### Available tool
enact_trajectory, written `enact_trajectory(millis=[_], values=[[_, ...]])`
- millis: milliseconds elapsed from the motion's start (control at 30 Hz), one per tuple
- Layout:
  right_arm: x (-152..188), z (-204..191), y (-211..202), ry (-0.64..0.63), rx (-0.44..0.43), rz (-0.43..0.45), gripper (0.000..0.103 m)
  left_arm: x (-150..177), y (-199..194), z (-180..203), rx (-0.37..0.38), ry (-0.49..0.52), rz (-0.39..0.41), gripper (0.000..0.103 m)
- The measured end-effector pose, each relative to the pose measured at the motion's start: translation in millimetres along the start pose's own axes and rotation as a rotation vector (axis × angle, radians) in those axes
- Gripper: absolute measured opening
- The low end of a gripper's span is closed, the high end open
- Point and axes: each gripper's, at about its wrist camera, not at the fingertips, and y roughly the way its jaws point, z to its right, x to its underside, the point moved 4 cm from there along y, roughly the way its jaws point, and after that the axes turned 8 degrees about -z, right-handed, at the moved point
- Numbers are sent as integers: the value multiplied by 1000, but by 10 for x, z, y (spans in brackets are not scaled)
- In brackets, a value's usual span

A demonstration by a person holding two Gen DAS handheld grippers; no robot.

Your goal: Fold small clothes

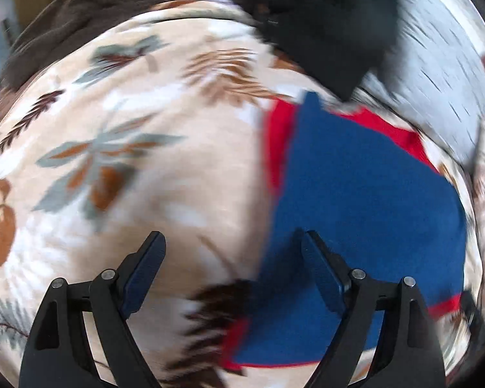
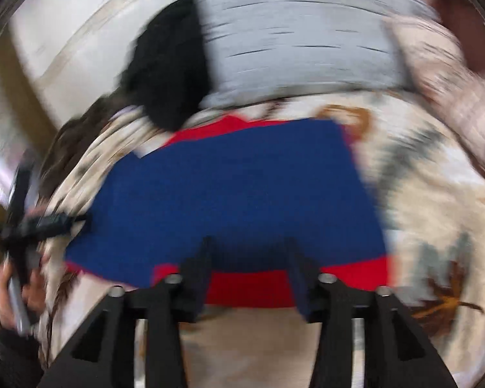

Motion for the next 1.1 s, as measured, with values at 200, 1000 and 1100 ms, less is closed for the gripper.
enact_trajectory(millis=[200, 1000, 1100], values=[[148, -1194, 413, -298, -42, -73, 53, -117, 31, -348, 88, -96, -30, 87], [-1, -1921, 605, -539, 113, 185, 11, -408, 144, -545, 554, -257, -122, 87], [-12, -1871, 593, -525, 91, 182, 11, -534, 191, -300, 612, -207, -174, 87]])
